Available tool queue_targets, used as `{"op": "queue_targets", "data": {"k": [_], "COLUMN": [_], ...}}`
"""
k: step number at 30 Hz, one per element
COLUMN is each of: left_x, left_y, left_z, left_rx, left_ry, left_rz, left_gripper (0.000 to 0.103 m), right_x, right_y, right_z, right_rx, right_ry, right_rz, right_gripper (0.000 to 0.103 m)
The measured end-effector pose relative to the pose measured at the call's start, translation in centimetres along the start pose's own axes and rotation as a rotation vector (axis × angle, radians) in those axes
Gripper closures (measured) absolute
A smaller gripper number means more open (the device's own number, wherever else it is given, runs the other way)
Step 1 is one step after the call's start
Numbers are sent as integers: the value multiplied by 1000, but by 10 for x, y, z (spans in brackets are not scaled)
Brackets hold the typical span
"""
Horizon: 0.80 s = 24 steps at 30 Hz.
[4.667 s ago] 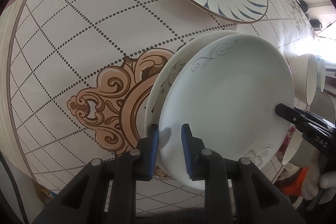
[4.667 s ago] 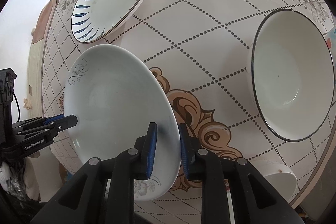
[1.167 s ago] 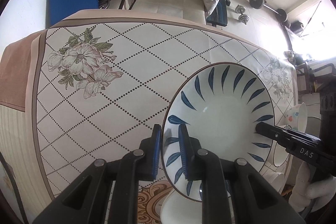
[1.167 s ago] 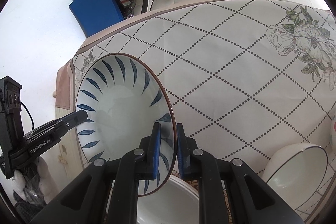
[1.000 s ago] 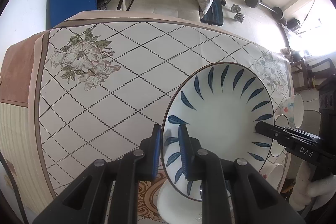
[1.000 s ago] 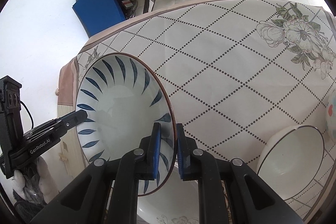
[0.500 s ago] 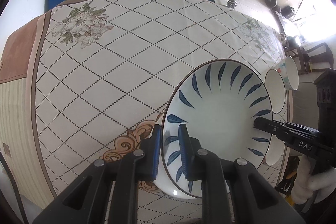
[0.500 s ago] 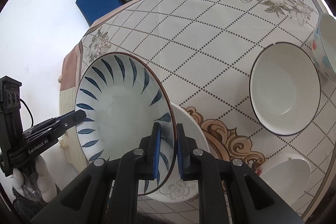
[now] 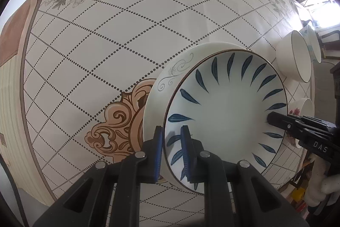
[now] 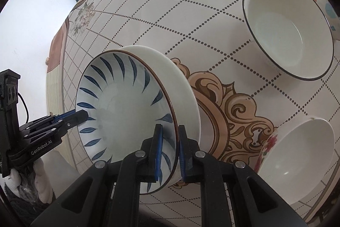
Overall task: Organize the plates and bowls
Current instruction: 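Carry the blue-striped plate with both grippers over the plate stack, then lower the blue-striped plate onto the stack and open both grippers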
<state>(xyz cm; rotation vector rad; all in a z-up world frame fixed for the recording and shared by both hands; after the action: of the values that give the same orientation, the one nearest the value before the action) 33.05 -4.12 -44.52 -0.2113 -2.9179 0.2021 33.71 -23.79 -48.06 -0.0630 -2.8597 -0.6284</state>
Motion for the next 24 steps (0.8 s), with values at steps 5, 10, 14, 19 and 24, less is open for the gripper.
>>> {"op": "queue_targets", "data": {"k": [5, 10, 14, 19, 24], "left_x": [2, 2, 4, 6, 1], "left_y": [-2, -6, -6, -8, -10], "left_z": [11, 18, 20, 20, 20], "left_rx": [-20, -40, -43, -47, -49], "left_ry": [21, 35, 40, 44, 59], "left_rz": [-5, -11, -18, -20, -32], "left_gripper": [89, 89, 89, 89, 89], "right_x": [1, -3, -5, -8, -11], "right_y": [-3, 1, 3, 6, 8], "right_z": [8, 13, 16, 16, 17], "right_rx": [23, 44, 53, 61, 85], "right_ry": [18, 28, 39, 47, 68], "right_rz": [-10, -20, -26, -21, 0], "right_gripper": [88, 88, 88, 88, 86]}}
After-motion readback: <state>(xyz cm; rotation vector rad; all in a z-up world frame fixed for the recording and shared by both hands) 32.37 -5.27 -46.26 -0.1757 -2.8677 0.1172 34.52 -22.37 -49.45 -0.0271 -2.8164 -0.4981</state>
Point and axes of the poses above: each gripper's, at about its wrist camera, not at the fingertips, and z roughly the way its jaws point, y to its left, x to its underside, the point moved 6 cm from there along z, roughly the way its jaws point, and after that the axes turned 9 degrees about y, right-handed, at the moved point
